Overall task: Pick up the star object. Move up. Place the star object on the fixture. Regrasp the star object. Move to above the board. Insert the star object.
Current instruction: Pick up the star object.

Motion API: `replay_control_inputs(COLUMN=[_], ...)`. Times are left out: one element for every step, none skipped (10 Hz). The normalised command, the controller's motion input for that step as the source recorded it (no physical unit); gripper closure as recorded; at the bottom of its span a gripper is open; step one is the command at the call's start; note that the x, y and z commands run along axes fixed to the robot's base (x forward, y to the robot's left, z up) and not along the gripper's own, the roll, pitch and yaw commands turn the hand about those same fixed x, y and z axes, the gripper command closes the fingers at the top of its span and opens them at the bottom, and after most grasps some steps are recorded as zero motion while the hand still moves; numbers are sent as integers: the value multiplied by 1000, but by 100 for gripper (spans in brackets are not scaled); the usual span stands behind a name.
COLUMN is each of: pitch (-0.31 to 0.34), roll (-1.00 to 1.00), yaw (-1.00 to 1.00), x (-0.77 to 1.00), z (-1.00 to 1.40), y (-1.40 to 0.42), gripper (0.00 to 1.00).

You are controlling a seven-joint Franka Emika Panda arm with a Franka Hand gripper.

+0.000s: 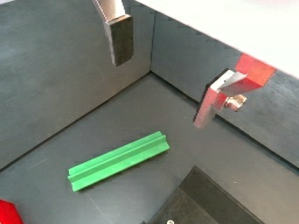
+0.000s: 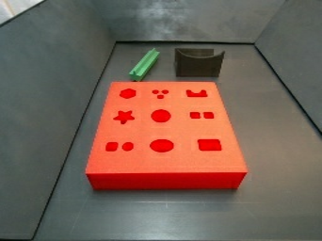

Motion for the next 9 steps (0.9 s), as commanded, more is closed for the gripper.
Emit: replay_control_inputs(pitch=[-70,-1,0,-66,-93,-177,-164,-161,-166], roll=[-131,0,-70,0,0,-16,0,-17,-4], yaw=[0,0,-886,-1000,-1000,-589,0,71,49], x=[-71,0,243,0,0,-169,0,0,0], z=[-126,-40,-543,-626,-660,-883,-940,-923,-920], y=[69,0,43,0,0,-223,-134,-120,-146], gripper=[0,0,0,0,0,0,0,0,0])
